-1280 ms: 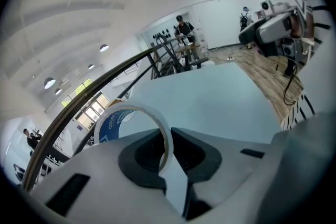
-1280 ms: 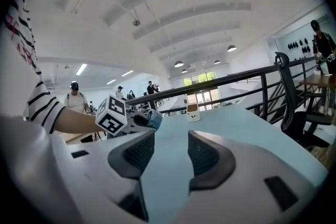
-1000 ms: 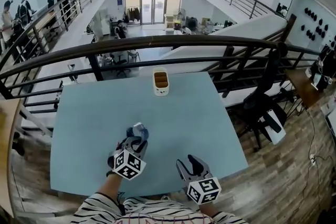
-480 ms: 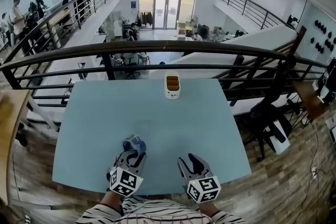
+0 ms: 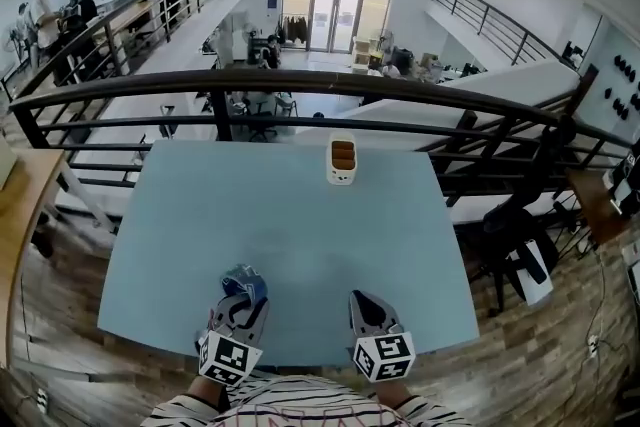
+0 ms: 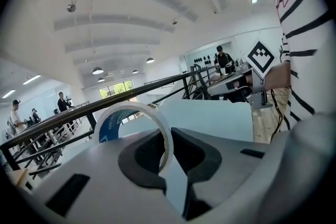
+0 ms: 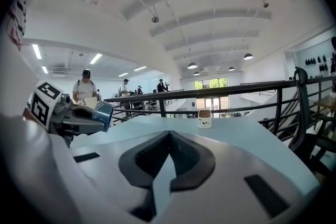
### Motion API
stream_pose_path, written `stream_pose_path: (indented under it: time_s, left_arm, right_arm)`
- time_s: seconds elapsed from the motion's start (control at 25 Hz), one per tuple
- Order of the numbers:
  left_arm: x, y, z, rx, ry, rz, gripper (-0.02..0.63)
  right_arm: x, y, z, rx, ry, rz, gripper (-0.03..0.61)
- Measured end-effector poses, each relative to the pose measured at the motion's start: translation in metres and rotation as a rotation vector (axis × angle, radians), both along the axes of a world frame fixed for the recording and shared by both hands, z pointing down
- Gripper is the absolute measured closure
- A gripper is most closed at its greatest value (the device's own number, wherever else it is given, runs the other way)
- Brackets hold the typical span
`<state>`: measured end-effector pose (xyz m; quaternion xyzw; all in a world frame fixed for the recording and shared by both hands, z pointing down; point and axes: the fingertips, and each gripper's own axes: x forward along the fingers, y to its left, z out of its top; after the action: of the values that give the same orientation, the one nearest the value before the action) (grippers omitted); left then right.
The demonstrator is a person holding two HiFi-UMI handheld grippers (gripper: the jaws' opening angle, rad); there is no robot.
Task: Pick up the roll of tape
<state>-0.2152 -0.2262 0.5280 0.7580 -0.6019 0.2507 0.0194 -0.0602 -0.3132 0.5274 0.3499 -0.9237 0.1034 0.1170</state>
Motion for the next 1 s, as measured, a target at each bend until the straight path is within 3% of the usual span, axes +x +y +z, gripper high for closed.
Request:
stream_pose_path:
  time_s: [0.44, 1.0]
  left_arm:
    - [0.007, 0.005, 0.01, -0.014, 0.022, 0.014, 0.554]
    - [0.012, -0.016, 0.006, -0.003, 0.027, 0.039, 0.554]
  right_arm:
    - [-0.003, -0.003, 0.013, -0.017, 0.055, -0.005, 0.552]
    - [0.002, -0.018, 0.017, -0.035, 0.054, 0.008, 0.552]
